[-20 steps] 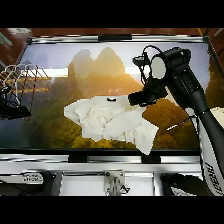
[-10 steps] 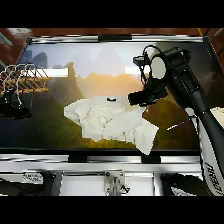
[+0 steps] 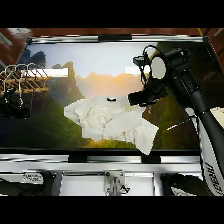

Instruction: Fold the shirts.

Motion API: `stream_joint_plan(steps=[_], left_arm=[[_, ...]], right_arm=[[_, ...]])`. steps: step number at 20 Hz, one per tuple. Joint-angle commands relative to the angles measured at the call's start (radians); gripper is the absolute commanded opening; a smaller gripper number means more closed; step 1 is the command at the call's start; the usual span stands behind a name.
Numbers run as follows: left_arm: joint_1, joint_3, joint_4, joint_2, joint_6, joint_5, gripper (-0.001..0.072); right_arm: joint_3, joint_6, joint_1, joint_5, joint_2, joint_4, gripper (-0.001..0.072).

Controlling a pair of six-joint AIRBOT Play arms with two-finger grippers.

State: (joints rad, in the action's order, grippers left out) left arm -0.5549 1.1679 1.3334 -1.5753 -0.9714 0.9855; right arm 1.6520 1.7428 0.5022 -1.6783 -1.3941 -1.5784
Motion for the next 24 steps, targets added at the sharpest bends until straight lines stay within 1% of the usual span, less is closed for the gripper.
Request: stream_joint_plan(steps=[1, 4, 5, 8, 9, 11, 12, 14, 17, 18, 20, 21, 22, 24], left_arm=[[0.000, 0.002, -0.008, 0.037, -0.001, -0.010, 0.0056], [0.000, 0.020, -0.009, 0.101, -0.003, -0.011, 0.0055], [0.000, 0.031, -0.009, 0.127, -0.018, -0.010, 0.0054], [0.001, 0.040, -0.021, 0.229, -0.062, -0.017, 0.0054], [0.001, 0.040, -0.057, 0.277, -0.088, -0.010, 0.0054], [0.039, 0.039, -0.187, 0.387, -0.086, 0.037, 0.0053], [0.088, 0.039, -0.198, 0.445, -0.085, 0.063, 0.0052], [0.234, 0.039, -0.170, 0.565, -0.035, 0.166, 0.0052], [0.446, 0.024, -0.111, 0.701, -0.028, 0.363, 0.0052], [0.509, 0.002, -0.111, 0.750, -0.028, 0.403, 0.0052], [0.626, -0.061, -0.109, 0.845, -0.048, 0.429, 0.0052], [0.680, -0.092, -0.097, 0.884, -0.074, 0.455, 0.0051], [0.740, -0.122, -0.069, 0.917, -0.106, 0.499, 0.0051], [0.846, -0.182, -0.007, 0.966, -0.142, 0.580, 0.0051]], right_arm=[[0.000, 0.000, -0.001, -0.001, 0.001, 0.000, 0.0091], [0.000, 0.012, -0.001, -0.005, 0.001, -0.003, 0.0091], [0.000, 0.016, -0.002, -0.008, 0.001, -0.003, 0.0091], [0.000, 0.019, -0.002, -0.019, 0.001, -0.081, 0.0091], [0.000, 0.017, -0.002, -0.025, 0.001, -0.106, 0.0091], [0.000, 0.001, -0.002, -0.036, 0.001, -0.130, 0.0091], [0.000, -0.002, -0.002, -0.035, 0.001, -0.134, 0.0091], [0.000, -0.013, -0.002, -0.035, 0.001, -0.137, 0.0091], [0.000, -0.045, -0.002, -0.041, 0.001, -0.189, 0.0091], [0.000, -0.059, -0.002, -0.045, 0.001, -0.222, 0.0091], [0.001, -0.073, -0.002, -0.046, 0.002, -0.285, 0.0091], [0.001, -0.080, -0.002, -0.046, 0.002, -0.308, 0.0092], [0.001, -0.085, -0.002, -0.043, 0.002, -0.320, 0.0091], [0.003, -0.111, -0.002, -0.033, 0.002, -0.314, 0.0091]])
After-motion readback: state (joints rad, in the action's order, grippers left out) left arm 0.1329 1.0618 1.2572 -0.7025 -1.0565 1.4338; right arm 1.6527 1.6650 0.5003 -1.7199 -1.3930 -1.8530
